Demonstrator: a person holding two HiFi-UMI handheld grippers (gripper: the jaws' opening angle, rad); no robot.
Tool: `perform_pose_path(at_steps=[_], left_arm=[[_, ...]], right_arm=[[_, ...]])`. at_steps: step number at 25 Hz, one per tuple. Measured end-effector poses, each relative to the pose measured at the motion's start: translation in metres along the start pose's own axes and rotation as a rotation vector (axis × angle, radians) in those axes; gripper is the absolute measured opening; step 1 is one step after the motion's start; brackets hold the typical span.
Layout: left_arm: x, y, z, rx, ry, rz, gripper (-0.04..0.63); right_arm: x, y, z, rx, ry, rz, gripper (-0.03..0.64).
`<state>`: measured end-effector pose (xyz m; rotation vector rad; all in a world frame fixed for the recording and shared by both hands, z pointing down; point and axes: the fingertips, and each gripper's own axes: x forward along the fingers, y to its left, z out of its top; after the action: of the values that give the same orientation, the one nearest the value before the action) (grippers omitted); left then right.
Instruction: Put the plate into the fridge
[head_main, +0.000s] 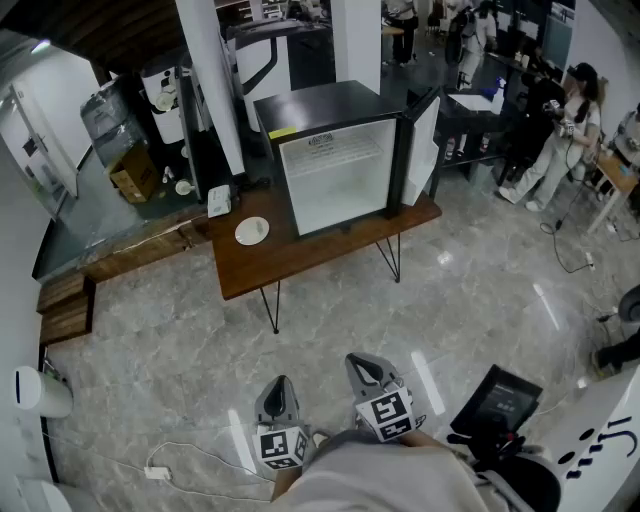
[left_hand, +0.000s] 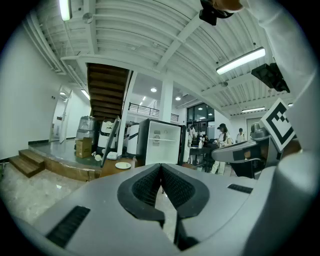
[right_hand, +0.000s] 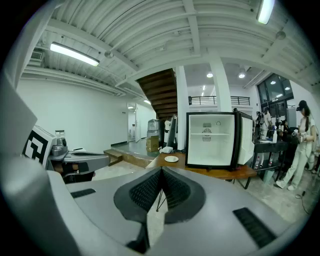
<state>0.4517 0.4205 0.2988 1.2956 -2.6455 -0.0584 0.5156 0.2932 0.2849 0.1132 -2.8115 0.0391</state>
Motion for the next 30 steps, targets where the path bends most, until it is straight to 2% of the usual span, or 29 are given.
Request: perform_pose_path(at_steps=[6,12,16,20,23,26,30], left_arm=[[0.041,-0.009,0.04,0.05,-0.112,-0.048,0.018],[0.076,-0.013,0.062,0.092,-0.134,-0.073,0.02],[0.095,0.01,0.064,0.119,-0.119,-0.051,0.021],[0.102,0.052,0.056,0.121,-0.111,0.004,0.021],[0.1,0.097,0.043,0.106,-0.087,0.031,0.021],[0.093,0.158,0.026,0.088,-0.05,0.036,0.021],[0.069,0.256,0.007,0.028,0.003,0.016,0.021]], right_arm=[[0.025,-0.015,0.03,-0.025,-0.079,0.011,0.017],[0.049,-0.034,0.048,-0.008,-0.108,0.044,0.017],[0.078,-0.043,0.051,0.009,-0.11,0.049,0.018],[0.114,-0.044,0.035,0.009,-0.085,0.055,0.018],[0.144,-0.027,0.026,0.018,-0.058,0.063,0.018],[0.182,0.007,0.023,0.013,-0.028,0.063,0.018],[0.238,0.07,0.028,0.004,0.02,0.044,0.019]])
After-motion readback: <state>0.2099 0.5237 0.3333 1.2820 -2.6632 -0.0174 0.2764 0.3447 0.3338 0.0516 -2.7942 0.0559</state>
